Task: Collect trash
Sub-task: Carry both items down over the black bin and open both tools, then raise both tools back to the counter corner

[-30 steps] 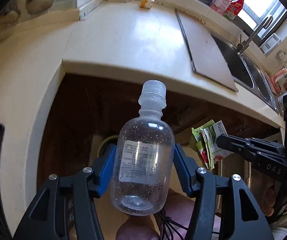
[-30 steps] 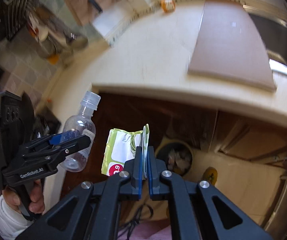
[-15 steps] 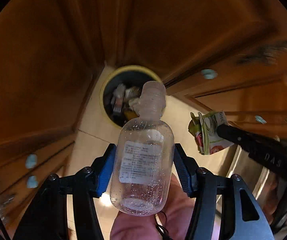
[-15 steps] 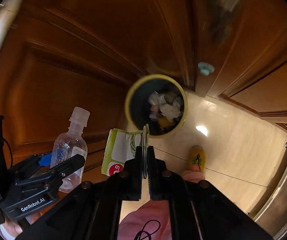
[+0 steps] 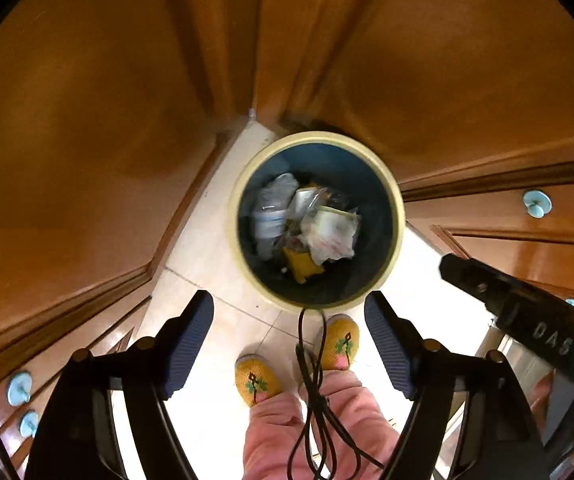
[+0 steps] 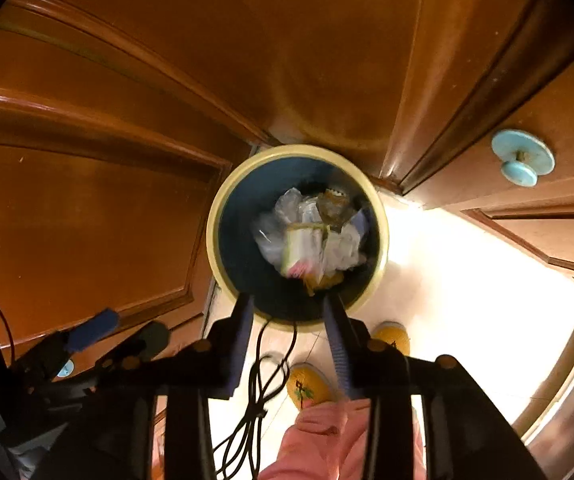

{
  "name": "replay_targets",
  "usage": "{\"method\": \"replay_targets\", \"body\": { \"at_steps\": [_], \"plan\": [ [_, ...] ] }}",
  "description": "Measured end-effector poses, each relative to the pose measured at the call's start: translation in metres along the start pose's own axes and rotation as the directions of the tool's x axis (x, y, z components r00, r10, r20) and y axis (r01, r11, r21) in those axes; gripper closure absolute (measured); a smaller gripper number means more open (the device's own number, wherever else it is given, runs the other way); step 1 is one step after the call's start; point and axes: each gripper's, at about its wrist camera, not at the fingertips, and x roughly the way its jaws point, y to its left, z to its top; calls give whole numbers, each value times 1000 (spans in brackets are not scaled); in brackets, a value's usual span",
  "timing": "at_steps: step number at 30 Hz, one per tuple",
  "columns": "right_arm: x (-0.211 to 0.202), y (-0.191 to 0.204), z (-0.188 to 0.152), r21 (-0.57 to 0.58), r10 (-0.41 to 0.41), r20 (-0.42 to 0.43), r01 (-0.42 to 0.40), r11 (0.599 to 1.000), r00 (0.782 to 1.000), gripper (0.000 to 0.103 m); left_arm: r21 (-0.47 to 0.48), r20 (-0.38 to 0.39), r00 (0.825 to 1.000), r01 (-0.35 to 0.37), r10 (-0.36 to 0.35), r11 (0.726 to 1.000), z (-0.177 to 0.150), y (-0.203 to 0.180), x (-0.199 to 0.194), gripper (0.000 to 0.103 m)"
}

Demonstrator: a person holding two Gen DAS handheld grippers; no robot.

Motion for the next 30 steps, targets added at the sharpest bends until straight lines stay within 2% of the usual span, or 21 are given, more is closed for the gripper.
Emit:
{"method": "replay_targets", "body": {
  "at_steps": [6,9,13,20,24,30],
  "plan": [
    [-17,0,-13,-3,4,-29,-4,1000,1000,66,-16,-12,1000,-18,18,1000,-22,12,-24,27],
    [-39,1,-26,-12,6,-27,-7,1000,1000,66,-1,2,1000,-17,17,1000,-27,16,-43,27],
    [-83,8,-43,7,19,-15,-19,1000,1000,66,24,30,1000,1,-2,1000,-37,5,-91,27],
    [-178,31,-62,-25,52,92,-50,998,994,66,149,124,992,11,-30,989,-47,-23,-193,25],
    [-230,39,-71,-26,67,162,-64,998,985,66,181,167,984,35,-66,983,-49,-34,-247,24],
    [-316,45,-81,-35,83,292,-76,997,953,66,241,292,949,46,-117,970,-49,-61,-331,23]
  ]
}}
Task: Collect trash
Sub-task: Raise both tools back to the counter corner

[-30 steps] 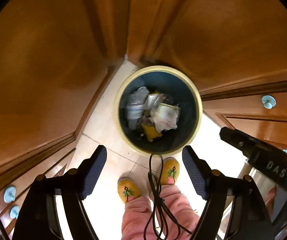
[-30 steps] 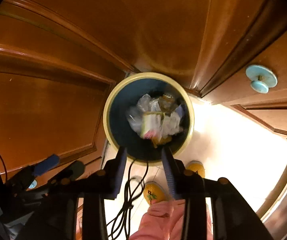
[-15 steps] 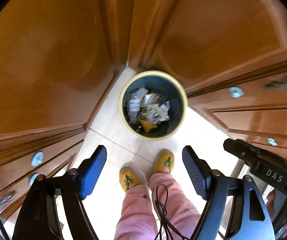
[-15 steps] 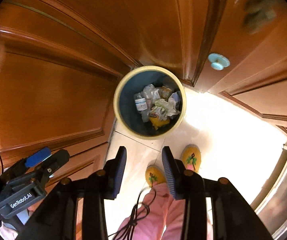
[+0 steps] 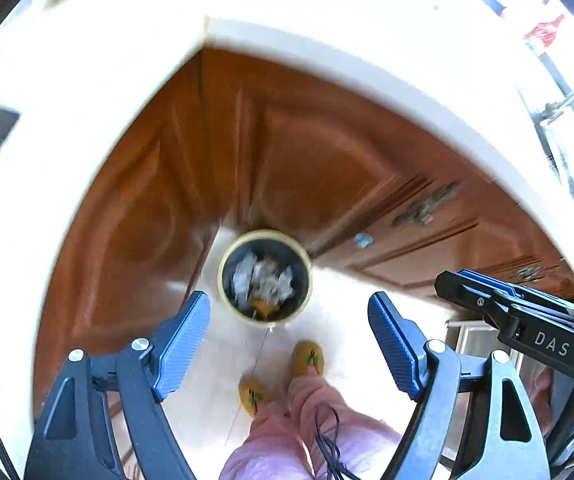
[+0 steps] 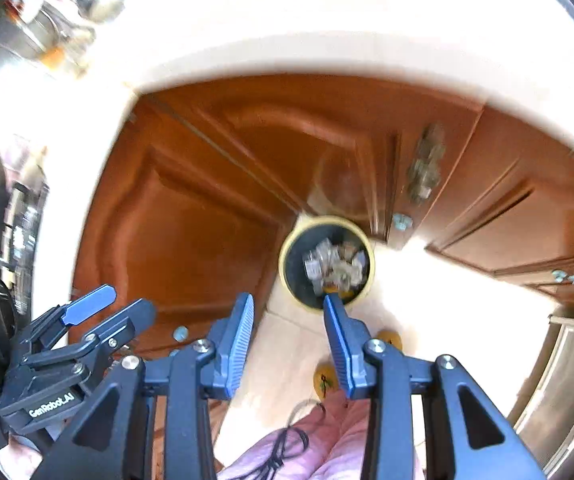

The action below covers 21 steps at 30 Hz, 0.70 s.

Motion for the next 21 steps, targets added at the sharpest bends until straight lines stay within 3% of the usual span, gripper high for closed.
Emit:
{"method": "replay_targets", "body": {
  "at_steps": [3,7,11,14,19,21],
  "plan": [
    [-45,8,9,-13,1,88,0,1000,996,66,55,75,997,9,-13,998,20,-22,-34,23],
    [-95,19,26,-39,-8,194,15,999,981,66,127,213,977,-6,-21,992,51,-48,-84,20],
    [-140,27,46,-54,14,302,2,999,953,66,155,347,938,-52,-5,986,81,-59,-131,12],
    [-170,28,64,-56,8,378,14,998,926,66,155,428,903,-124,46,980,104,-66,-158,12],
    [-210,26,105,-59,22,433,4,998,901,63,114,528,843,-191,104,975,144,-66,-182,12],
    [-223,27,129,-70,34,453,-2,998,891,56,90,556,821,-213,129,973,157,-66,-184,12]
  ]
}}
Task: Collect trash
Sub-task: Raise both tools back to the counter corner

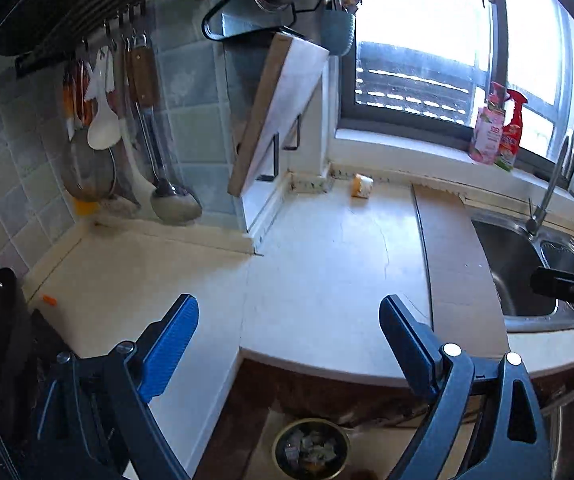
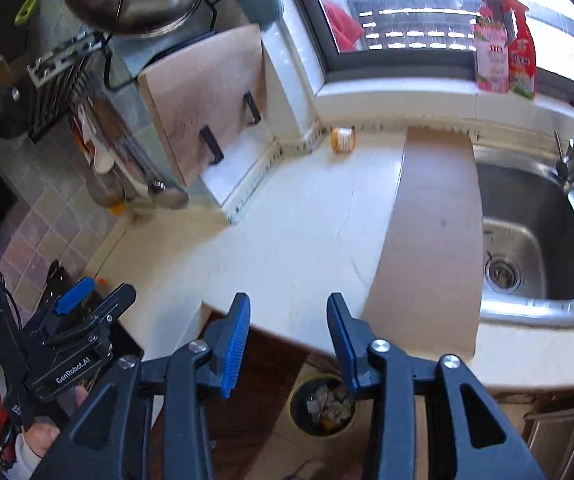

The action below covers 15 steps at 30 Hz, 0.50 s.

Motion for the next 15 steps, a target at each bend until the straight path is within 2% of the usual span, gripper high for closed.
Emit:
{"method": "replay_targets", "body": {
  "at_steps": [3,6,10,13,15],
  "plan": [
    [12,-4,43,-25,21,24,-20,999,999,49,27,73,996,-60,58,998,23,-2,10,11],
    [31,-14,80,-55,66,29,-64,996,997,49,60,117,985,-134,126,989,45,-15,23,10],
    [65,-30,126,-73,103,-1,-103,992,995,49,62,79,986,-152,147,986,77,-35,59,10],
    [96,-45,162,-98,125,-29,-127,987,992,49,112,91,974,-216,206,970,101,-61,84,10],
    [119,-54,184,-117,133,-48,-137,984,990,48,128,84,974,-220,210,967,118,-77,104,10]
  ]
}}
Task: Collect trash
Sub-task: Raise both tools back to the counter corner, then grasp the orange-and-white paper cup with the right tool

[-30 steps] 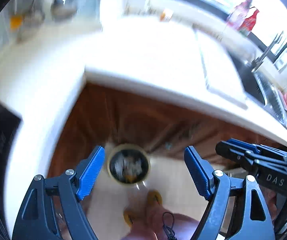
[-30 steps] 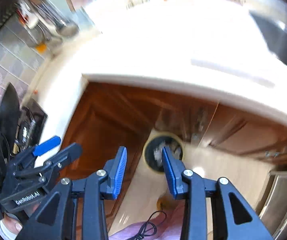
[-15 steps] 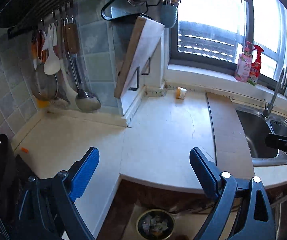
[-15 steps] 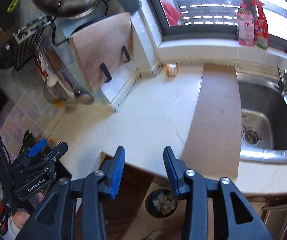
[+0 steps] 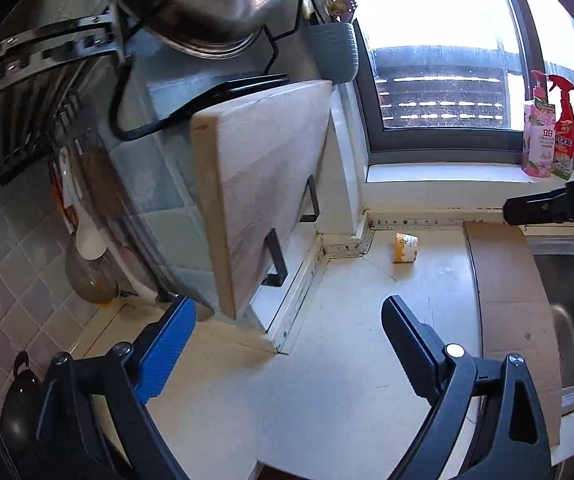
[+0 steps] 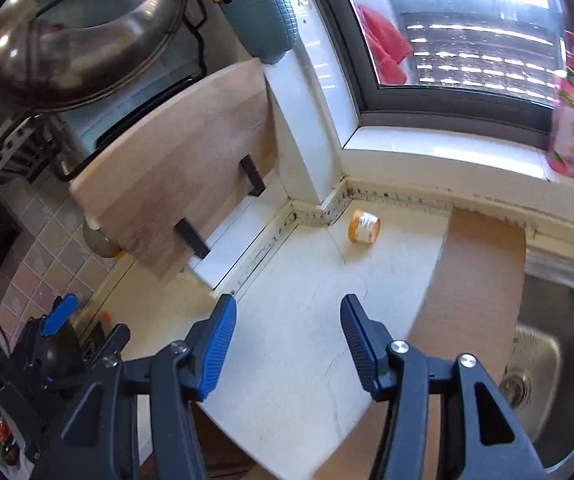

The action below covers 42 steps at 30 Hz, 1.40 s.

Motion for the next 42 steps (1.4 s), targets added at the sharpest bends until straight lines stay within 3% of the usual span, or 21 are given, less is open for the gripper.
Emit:
{"method": "replay_targets", "body": {
  "at_steps": [9,13,18,27,42],
  "plan": [
    [125,-76,60,-12,9,-87,-10,1000,996,47,82,-160,986,-42,55,996,38,-72,118,10],
    [185,-106,65,17,25,-137,-23,1000,990,47,100,-233,970,-49,72,994,33,-90,170,10],
    [247,-128,69,88,57,-191,-40,995,980,47,48,-315,947,-45,58,998,20,-99,220,11],
    [308,-132,63,121,121,-252,-92,988,960,47,-18,-324,945,-52,44,998,3,-91,248,11],
    [301,-127,38,60,130,-291,-117,991,948,47,-118,-362,932,-71,23,991,-31,-75,236,11]
  ]
}}
